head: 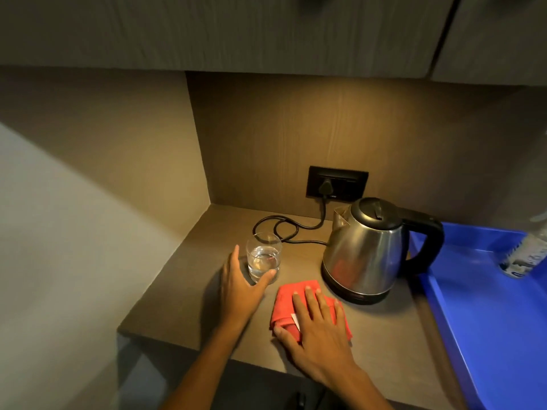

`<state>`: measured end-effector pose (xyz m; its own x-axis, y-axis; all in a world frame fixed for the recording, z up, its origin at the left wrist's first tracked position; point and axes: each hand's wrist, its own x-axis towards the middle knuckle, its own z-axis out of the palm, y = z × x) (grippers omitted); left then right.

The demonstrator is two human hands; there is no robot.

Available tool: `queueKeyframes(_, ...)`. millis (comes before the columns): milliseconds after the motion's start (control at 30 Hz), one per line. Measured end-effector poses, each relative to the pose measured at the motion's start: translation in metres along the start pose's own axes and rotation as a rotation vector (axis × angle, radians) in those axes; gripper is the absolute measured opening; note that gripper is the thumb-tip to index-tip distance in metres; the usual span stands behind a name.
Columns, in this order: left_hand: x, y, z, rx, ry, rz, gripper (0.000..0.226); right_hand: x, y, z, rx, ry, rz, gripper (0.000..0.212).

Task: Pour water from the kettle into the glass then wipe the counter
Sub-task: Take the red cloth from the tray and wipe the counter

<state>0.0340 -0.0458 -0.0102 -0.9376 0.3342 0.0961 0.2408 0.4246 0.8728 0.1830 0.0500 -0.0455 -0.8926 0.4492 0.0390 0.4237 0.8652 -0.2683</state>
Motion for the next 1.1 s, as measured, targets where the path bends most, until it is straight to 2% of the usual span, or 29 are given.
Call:
queueKeyframes(67,0.011,-0.001,0.01,-0.055,-0.05,-0.024,0.11,0.004,0.002,0.013,-0.027,-0.025,0.035,0.084)
queueKeyframes(133,0.021,-0.004,0.02,-0.043,-0.058,-0.05,0.112,0.012,0.0,0.014,-0.03,-0.045,0.066,0.08)
queueKeyframes(233,0.032,-0.008,0.028,0.061,-0.012,-0.047,0.099,0.03,-0.005,0.013,-0.023,-0.038,0.107,0.078)
queueKeyframes(367,0.039,-0.009,0.019,-0.014,0.017,0.031,0.083,0.052,-0.016,0.011,-0.001,-0.033,0.168,0.076)
queueKeyframes(533,0.057,-0.005,-0.009,-0.115,0.017,0.078,0.091,0.085,-0.027,0.013,0.07,0.012,0.186,0.073)
queueKeyframes(667,0.062,-0.013,-0.04,-0.186,0.025,0.079,0.091,0.113,-0.029,0.014,0.109,0.043,0.114,0.073)
queueKeyframes(800,0.055,-0.026,-0.064,-0.137,0.087,0.055,0.091,0.131,-0.041,0.016,0.071,0.045,0.039,0.074)
queueKeyframes(900,0.047,-0.033,-0.077,-0.069,0.153,0.092,0.09,0.134,-0.056,0.019,0.053,0.006,-0.096,0.07)
queueKeyframes(1033,0.039,-0.036,-0.084,-0.058,0.157,0.109,0.091,0.114,-0.065,0.022,0.019,-0.042,-0.308,0.067)
queueKeyframes(1100,0.037,-0.038,-0.083,-0.057,0.161,0.107,0.089,0.094,-0.066,0.023,0.018,-0.055,-0.354,0.068)
